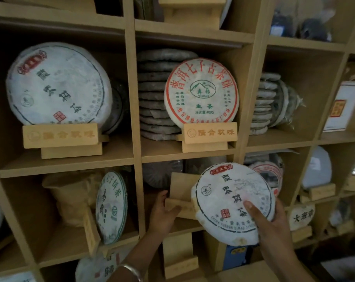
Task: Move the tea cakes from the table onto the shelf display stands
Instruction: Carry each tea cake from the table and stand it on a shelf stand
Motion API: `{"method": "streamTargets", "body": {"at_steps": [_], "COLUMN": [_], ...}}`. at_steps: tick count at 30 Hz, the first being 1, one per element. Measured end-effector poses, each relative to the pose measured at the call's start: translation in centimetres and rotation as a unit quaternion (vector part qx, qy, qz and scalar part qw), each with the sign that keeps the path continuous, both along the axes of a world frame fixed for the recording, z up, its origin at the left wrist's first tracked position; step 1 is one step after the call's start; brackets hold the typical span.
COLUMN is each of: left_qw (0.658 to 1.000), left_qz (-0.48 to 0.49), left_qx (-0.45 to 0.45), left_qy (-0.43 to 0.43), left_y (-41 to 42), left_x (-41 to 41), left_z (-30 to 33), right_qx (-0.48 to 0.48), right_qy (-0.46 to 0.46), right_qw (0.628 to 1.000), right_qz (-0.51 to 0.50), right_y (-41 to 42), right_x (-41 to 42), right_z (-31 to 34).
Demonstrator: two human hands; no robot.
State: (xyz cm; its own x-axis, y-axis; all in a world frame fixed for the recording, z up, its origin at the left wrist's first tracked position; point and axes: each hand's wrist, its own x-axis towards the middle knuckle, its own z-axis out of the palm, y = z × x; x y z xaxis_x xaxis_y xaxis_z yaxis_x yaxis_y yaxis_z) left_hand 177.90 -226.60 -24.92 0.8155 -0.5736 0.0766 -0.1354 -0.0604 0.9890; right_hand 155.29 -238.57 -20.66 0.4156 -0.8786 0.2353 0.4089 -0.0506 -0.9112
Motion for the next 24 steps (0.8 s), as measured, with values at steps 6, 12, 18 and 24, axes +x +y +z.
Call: {"method": "streamTargets", "body": {"at_steps": [6, 12, 18, 24], "left_qw": [0.998, 0.996, 0.994, 0.992], "left_qz": [-0.032, -0.04, -0.087, -0.096], "left_qx": [0.031, 0.041, 0.026, 0.035], "left_qy": [0.045, 0.061, 0.063, 0.07], "left_y": [-2.2, -2.3, -0.8, 1.4], "left_x": [1.9, 2.0, 0.8, -0.6], "left_z": [-0.8, -1.6, -1.9, -0.9], "right_qx": [-0.003, -0.01, -0.016, -0.02], "right_qy": [-0.003, 0.01, 0.003, -0.009], "right_qw": [1.0, 1.0, 1.0, 1.0], "right_qz": [-0.004, -0.021, -0.015, 0.0], "right_y": [-0.6, -0.8, -0.1, 0.5], "right_x": [-1.5, -2.5, -2.2, -2.0], "right_z": [0.3, -0.2, -0.2, 0.6]}}
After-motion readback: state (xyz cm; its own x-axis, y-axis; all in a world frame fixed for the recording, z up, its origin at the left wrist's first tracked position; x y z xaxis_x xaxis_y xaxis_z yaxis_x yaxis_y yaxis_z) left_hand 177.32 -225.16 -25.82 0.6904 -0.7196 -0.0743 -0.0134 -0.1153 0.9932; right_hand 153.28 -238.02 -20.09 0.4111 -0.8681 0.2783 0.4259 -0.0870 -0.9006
